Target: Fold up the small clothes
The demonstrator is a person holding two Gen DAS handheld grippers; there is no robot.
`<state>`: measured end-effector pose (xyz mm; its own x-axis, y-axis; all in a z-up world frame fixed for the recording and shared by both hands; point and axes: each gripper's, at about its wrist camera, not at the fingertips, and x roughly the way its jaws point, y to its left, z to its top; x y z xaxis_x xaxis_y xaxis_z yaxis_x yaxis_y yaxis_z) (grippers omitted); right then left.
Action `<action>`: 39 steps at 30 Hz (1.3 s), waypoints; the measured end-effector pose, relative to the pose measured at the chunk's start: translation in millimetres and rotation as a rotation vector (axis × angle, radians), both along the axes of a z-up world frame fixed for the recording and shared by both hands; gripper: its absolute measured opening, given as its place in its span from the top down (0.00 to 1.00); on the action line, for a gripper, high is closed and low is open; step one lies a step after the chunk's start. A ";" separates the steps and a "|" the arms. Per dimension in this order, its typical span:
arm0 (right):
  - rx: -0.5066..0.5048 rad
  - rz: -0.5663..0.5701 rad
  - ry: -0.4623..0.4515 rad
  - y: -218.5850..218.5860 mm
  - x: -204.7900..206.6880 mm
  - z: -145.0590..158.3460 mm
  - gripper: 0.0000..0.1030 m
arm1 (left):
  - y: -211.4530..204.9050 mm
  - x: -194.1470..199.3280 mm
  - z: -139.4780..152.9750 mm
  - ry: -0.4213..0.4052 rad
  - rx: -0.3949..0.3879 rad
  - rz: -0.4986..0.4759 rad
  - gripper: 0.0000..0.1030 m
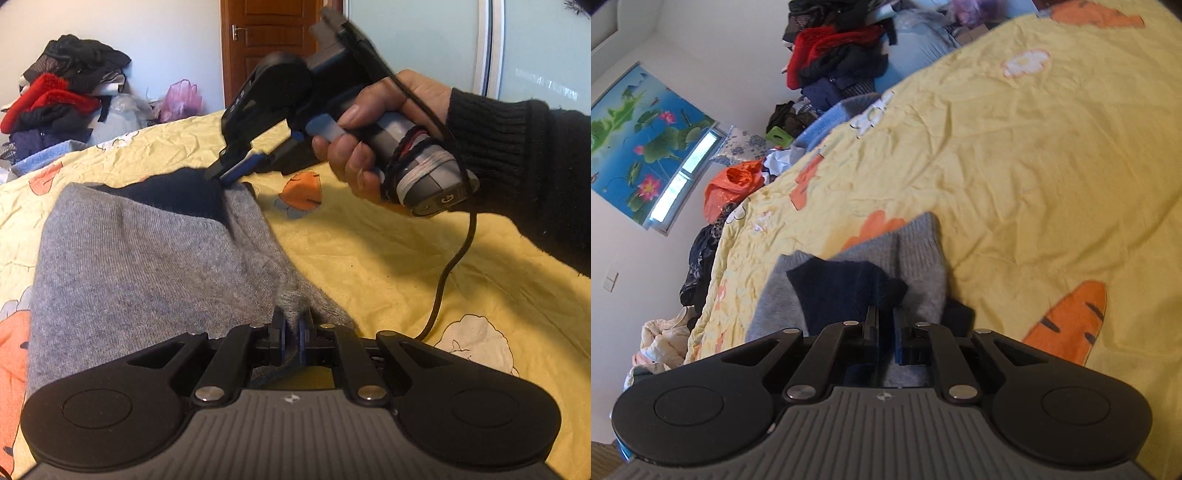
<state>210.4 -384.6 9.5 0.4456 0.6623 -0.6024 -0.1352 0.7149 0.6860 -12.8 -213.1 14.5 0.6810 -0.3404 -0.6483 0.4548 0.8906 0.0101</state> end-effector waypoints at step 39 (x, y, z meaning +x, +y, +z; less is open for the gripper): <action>0.060 -0.095 -0.034 -17.1 -23.5 -10.9 0.13 | 216.6 93.0 20.4 0.228 -0.671 0.363 0.03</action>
<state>186.8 -401.7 -1.4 0.5273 0.6505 -0.5467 -0.0927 0.6836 0.7239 80.2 3.5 34.8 0.6993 -0.4897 -0.5208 0.0609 0.7667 -0.6391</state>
